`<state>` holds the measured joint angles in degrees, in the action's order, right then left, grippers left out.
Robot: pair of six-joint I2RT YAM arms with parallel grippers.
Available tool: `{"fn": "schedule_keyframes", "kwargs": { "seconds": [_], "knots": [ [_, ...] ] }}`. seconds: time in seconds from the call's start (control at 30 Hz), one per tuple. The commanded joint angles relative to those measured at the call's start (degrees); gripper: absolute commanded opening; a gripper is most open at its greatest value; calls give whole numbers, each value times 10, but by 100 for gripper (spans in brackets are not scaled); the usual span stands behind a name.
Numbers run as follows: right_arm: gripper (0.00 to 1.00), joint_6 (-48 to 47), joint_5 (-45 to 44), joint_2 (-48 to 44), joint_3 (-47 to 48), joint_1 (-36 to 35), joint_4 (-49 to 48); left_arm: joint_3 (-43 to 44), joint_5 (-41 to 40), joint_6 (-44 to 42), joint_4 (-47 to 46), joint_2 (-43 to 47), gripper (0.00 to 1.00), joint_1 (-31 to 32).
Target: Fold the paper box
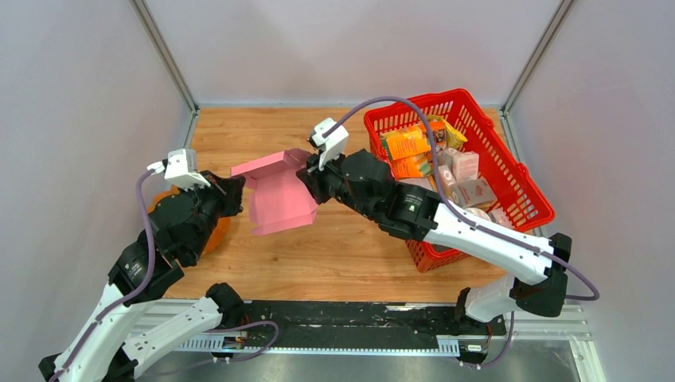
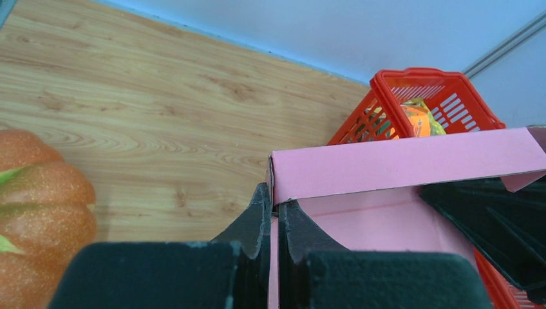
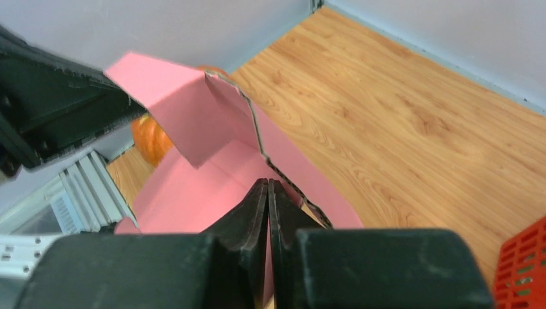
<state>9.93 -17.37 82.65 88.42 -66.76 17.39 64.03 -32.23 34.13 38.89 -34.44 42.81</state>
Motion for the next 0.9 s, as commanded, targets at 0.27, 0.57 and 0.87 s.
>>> {"fn": "schedule_keyframes", "kwargs": {
  "seconds": [0.27, 0.57, 0.87],
  "knots": [
    [26, 90, -28, -71, 3, -13, 67, 7, -31, -2, 6, -16, 0, 1],
    [29, 97, -34, -22, 50, -13, 69, 16, -40, -2, 16, -17, 0, 0],
    [34, 76, -93, 5, 74, -13, 92, 16, -34, -6, 11, -16, 0, 0]
  ]
}}
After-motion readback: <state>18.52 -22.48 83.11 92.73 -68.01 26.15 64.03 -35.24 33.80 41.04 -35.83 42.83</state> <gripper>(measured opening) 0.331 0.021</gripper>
